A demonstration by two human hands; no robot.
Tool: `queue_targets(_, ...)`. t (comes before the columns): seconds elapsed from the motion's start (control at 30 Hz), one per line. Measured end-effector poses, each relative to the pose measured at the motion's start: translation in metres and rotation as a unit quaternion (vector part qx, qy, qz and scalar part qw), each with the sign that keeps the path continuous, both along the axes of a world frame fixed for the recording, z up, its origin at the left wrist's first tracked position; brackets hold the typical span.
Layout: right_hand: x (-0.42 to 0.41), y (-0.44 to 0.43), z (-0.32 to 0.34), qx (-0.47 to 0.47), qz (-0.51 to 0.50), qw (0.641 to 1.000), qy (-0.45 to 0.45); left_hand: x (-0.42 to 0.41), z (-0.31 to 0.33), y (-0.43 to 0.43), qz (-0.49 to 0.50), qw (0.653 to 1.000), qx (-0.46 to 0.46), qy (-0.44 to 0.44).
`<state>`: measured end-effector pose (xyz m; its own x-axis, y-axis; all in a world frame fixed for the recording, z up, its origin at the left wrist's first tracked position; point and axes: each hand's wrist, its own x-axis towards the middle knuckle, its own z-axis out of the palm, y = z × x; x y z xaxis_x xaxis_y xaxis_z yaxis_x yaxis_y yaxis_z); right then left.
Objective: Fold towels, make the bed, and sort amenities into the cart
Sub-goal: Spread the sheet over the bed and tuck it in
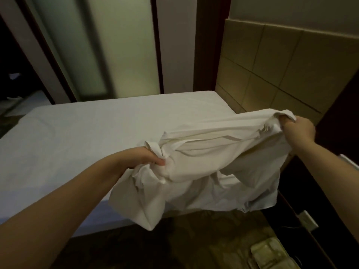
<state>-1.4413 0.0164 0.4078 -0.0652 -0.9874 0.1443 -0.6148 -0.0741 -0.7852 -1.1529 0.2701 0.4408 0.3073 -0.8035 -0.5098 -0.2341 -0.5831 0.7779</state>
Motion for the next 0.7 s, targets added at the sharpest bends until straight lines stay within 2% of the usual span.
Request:
queue_targets(0.1,-0.041,0.009,0.028,-0.029,-0.047,0.998,0.011,-0.036,0.011,-0.003,0.005,0.996,-0.045,-0.081)
queue_targets(0.2,-0.076,0.012,0.055,-0.07,-0.085,0.993,0.041,-0.055,0.036,-0.014,-0.013,0.996,-0.076,-0.043)
queue_targets(0.3,-0.092,0.013,0.071,-0.114,-0.079,0.987,0.077,-0.049,0.052,-0.021,-0.024,0.99,-0.099,-0.094)
queue_targets(0.4,-0.086,0.016,0.073,-0.128,-0.062,0.989,0.049,-0.03,0.051,-0.024,0.005,0.981,-0.121,-0.15)
queue_targets(0.53,-0.055,0.019,0.063,-0.13,-0.026,0.99,0.049,-0.002,0.044,-0.022,0.013,0.967,-0.088,-0.241)
queue_targets(0.63,-0.032,0.016,0.057,-0.146,0.003,0.986,0.086,0.026,0.037,-0.015,0.013,0.937,-0.042,-0.348)
queue_targets(0.7,-0.012,0.013,0.059,-0.165,0.029,0.979,0.119,0.048,0.031,-0.011,0.046,0.926,-0.028,-0.374)
